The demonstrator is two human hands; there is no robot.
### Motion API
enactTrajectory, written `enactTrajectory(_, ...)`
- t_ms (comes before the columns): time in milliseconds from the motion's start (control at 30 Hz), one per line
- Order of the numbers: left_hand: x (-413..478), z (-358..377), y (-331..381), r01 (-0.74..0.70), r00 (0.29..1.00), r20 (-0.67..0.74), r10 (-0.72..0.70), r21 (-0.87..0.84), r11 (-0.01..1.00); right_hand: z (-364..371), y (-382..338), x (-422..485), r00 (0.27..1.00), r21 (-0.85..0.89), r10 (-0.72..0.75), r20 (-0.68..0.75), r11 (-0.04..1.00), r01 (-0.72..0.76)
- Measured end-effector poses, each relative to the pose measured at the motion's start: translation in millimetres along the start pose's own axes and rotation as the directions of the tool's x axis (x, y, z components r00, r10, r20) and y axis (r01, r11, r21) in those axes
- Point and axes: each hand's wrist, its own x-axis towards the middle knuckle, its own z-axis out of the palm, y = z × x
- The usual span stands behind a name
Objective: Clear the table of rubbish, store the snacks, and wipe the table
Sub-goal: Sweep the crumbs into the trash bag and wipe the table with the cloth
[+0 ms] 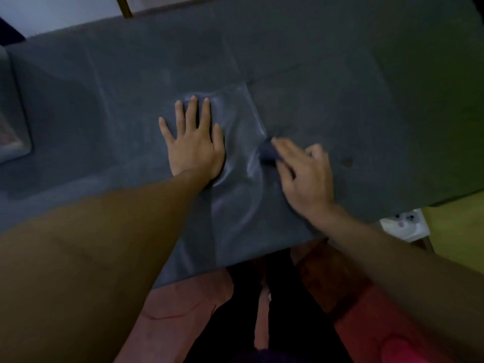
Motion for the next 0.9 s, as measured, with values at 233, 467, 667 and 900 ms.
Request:
enactTrajectory(233, 1.0, -1.1, 2.4, 0.022, 1.0, 0.006, -0.022, 0.018, 1.0, 2.2, 27.4, 44.0, 0.955, -0.031, -0.289, 0.073, 0.956, 0.292)
enactTrajectory(467, 1.1, -0.2, 0.6, 0.031, 0.999, 0.006, -0.031, 0.059, 0.998, 24.4, 12.5, 84.8, 0.981, 0.073, -0.181, 0.071, 0.982, 0.176)
enactTrajectory(667, 5.3, -2.2, 2.9, 0.038, 0.999, 0.029, -0.04, 0.064, 0.997, 30.5, 46.5, 167.0, 0.929, 0.043, -0.354, 0.105, 0.935, 0.352)
enactTrajectory(900, 5.0, -5.3, 2.7, 0.042, 0.997, 0.055, -0.047, 0.087, 0.995, 51.7, 22.7, 199.0, 0.942, 0.14, -0.307, 0.134, 0.947, 0.289)
